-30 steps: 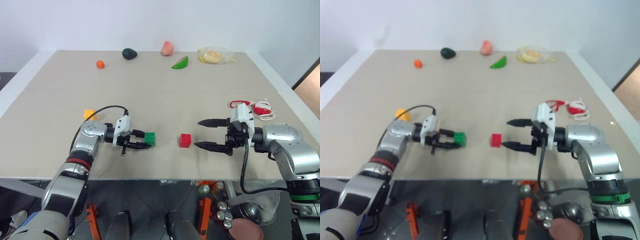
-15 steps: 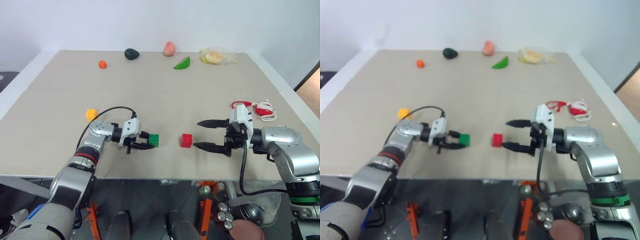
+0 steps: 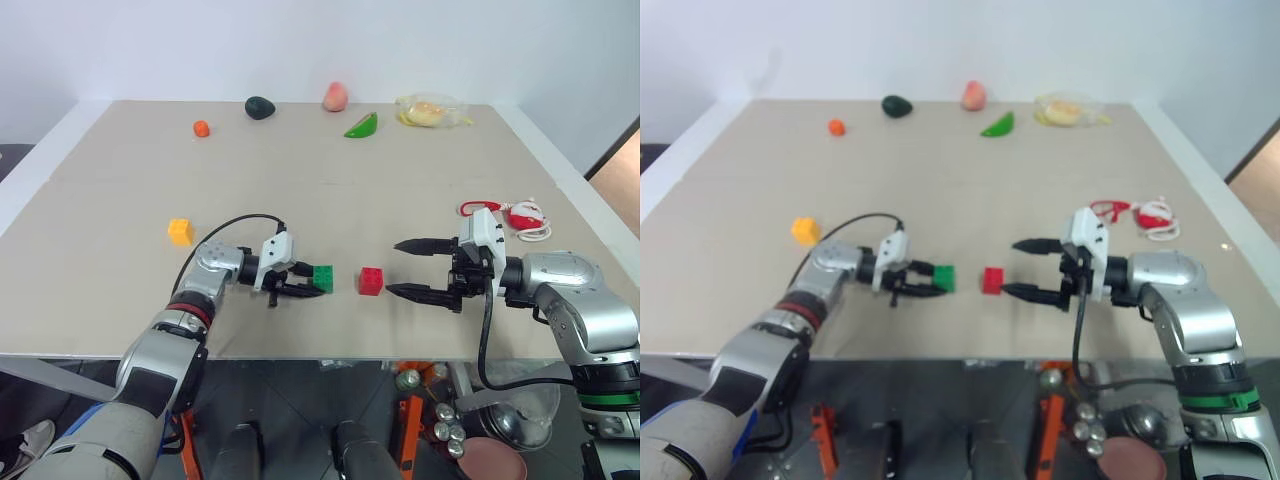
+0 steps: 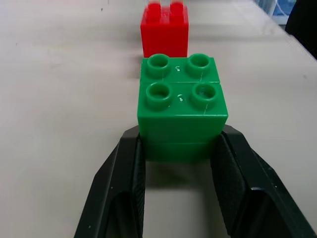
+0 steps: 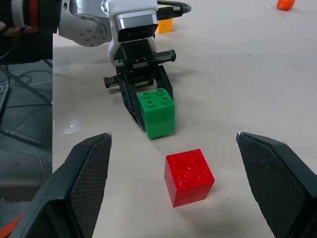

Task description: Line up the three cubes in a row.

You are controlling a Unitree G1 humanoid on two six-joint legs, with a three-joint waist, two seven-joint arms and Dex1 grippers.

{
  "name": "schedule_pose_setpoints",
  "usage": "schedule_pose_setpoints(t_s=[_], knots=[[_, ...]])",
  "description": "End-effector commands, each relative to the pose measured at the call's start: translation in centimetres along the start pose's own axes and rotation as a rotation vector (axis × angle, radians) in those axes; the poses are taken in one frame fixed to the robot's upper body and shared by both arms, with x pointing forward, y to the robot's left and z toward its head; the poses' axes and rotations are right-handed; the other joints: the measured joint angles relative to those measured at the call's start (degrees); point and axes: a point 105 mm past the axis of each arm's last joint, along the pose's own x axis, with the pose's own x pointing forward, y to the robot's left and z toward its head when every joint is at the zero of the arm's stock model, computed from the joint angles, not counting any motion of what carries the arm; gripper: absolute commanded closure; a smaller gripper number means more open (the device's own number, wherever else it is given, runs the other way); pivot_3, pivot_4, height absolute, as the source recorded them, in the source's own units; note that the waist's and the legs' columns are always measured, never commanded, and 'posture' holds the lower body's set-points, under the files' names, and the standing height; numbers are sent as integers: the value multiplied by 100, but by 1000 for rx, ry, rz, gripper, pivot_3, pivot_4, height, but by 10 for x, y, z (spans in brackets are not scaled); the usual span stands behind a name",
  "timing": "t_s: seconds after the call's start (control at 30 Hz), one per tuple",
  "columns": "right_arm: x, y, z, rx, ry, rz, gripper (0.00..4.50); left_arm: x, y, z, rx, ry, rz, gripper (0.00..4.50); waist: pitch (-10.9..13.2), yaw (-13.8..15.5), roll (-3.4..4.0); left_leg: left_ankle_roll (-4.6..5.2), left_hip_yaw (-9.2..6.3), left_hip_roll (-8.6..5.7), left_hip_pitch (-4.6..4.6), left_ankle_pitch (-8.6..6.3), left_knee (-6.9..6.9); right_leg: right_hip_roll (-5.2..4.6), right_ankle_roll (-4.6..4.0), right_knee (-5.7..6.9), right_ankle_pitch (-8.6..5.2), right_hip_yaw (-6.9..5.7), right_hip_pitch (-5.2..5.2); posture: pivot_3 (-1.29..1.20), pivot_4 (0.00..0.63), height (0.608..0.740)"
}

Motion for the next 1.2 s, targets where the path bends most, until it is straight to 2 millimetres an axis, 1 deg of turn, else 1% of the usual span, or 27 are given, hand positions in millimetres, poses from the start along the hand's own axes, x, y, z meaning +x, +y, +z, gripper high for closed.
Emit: schedule_pose_setpoints(t_s=[0.03,0.27,0.47,0.73,0.93,1.0,1.07,1.2], knots=[[-2,1,13,-42,-35,1,321,-4,10,6,35,17,37,3215,0,0,0,0,0,0,0,0,0,0,0,0,0,0,0,0,150,740],[-2,1,13,-40,-35,-3,321,-8,13,1,45,62,65,3215,0,3,0,0,0,0,0,0,5,0,1,1,2,0,2,0,150,740],[-2,1,13,-39,-33,-6,321,-11,11,-2,42,75,52,3215,0,0,0,0,-1,0,3,1,7,0,-1,4,5,0,2,0,150,740],[-2,0,13,-38,-33,-6,321,-13,7,1,10,39,11,3215,0,0,0,0,-1,0,3,1,3,1,-1,5,2,0,1,0,150,740],[-2,0,13,-40,-32,-5,321,-13,6,-6,-3,72,22,3215,0,0,0,0,-1,0,2,1,3,1,1,5,2,0,1,0,150,740],[-2,0,13,-40,-31,-5,321,-12,7,-8,-26,77,29,2165,0,0,0,0,-1,0,3,1,4,1,1,6,2,0,1,0,150,740],[-2,0,13,-40,-30,-5,321,-12,8,-8,-34,72,41,1545,0,0,0,0,-1,0,3,1,5,1,1,6,2,0,2,0,150,740],[-3,1,13,-39,-30,-4,321,-12,9,-9,12,92,58,137,0,0,0,0,-1,0,3,0,5,1,1,6,2,0,2,0,150,740]])
